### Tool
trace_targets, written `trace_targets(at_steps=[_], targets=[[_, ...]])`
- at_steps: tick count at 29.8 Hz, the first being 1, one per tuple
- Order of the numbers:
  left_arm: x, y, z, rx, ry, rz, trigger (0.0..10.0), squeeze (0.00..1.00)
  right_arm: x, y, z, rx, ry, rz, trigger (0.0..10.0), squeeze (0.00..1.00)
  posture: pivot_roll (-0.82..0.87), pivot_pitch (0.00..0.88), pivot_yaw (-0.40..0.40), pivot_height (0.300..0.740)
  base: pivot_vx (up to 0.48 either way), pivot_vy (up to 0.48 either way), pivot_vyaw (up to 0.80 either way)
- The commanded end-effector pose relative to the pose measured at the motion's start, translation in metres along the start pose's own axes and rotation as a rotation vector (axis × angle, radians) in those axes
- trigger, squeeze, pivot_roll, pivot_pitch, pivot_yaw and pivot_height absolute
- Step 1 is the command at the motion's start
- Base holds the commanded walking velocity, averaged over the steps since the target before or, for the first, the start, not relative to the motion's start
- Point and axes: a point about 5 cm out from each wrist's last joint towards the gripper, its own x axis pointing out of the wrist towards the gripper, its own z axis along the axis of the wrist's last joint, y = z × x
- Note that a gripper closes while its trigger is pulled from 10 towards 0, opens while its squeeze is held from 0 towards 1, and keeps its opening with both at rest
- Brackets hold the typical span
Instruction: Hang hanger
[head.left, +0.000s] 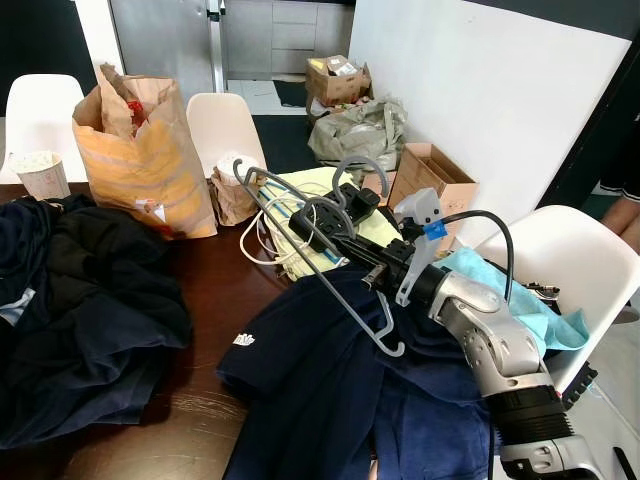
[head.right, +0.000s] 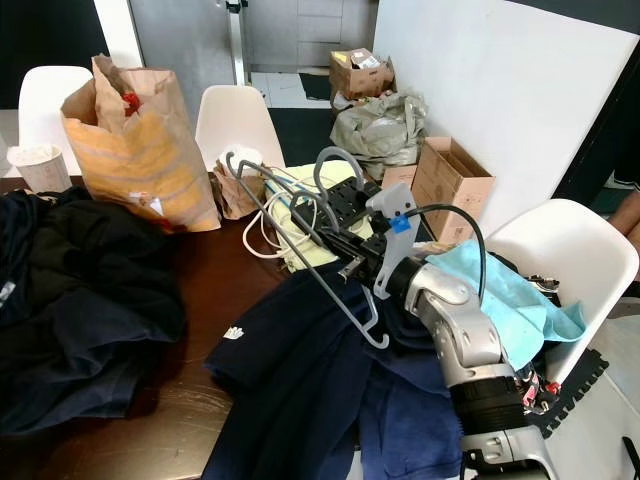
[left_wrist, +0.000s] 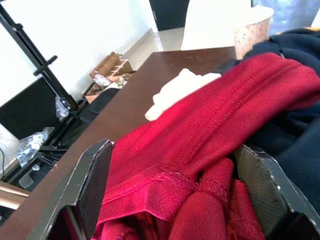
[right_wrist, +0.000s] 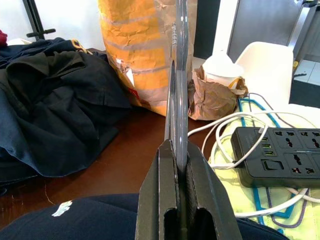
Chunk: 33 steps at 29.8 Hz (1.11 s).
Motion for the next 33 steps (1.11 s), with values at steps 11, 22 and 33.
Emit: trace_targets(at_steps=[11, 22, 33], targets=[[-0.002, 0.011, -0.002, -0.009, -0.025, 0.086, 10.0, 0.00, -0.005, -0.001, 0.000, 0.000, 0.007, -0.001, 10.0, 0.00, 0.02, 0.021, -0.078, 0.740, 0.000, 0.000, 0.00], [-0.002, 0.014, -0.007, -0.009, -0.026, 0.114, 10.0, 0.00, -0.005, -0.001, 0.000, 0.001, 0.008, -0.001, 10.0, 0.00, 0.02, 0.022, -0.079, 0.740, 0.000, 0.000, 0.00], [-0.004, 0.005, -0.037, -0.013, 0.060, 0.093, 0.0, 0.00, -0.006, -0.001, 0.001, -0.002, 0.010, -0.004, 10.0, 0.00, 0.01, 0.023, -0.081, 0.740, 0.000, 0.000, 0.00]])
